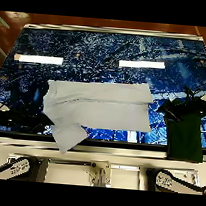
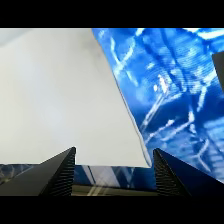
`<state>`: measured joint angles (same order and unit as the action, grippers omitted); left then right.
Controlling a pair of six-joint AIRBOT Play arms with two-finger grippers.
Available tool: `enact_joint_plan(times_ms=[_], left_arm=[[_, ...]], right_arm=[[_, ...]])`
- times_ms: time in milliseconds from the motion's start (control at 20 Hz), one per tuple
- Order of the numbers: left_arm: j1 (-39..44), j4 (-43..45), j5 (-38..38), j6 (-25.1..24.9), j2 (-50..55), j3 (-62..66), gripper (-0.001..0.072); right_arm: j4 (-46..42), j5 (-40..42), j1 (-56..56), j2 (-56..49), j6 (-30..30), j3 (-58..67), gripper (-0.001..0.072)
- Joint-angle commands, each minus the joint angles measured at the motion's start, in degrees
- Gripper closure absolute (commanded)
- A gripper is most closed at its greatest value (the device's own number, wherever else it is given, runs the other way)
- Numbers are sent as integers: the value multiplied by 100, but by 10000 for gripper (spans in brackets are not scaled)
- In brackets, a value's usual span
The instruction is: Fold the shirts.
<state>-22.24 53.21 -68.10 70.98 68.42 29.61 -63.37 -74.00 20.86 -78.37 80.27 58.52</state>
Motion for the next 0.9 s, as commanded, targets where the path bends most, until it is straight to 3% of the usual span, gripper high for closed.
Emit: enact_joint_plan(times_ms=[0,100,150,200,250,300,400,450,850], left_arm=[[391,-136,411,-46,59,-131,108],[610,-278,514,-46,201,-131,126],[710,-376,575,-46,278,-131,173],[782,-487,584,-120,337,-129,281],[848,-568,586,-201,385,-129,305],[890,-573,592,-199,413,-129,427],[916,-573,579,-269,411,-129,527],[916,-570,525,-341,409,-129,647],[892,-564,199,-713,179,-42,667]], right_arm=[[59,24,2,7,39,-20,111],[57,24,2,7,70,-20,111],[52,33,2,7,72,-20,111],[33,39,2,7,79,-22,111],[-26,61,2,7,131,-22,111],[-146,87,2,7,203,-22,111],[-195,140,2,7,236,-146,111],[-188,155,2,7,236,-251,111],[190,446,-2,7,-61,-1513,111]])
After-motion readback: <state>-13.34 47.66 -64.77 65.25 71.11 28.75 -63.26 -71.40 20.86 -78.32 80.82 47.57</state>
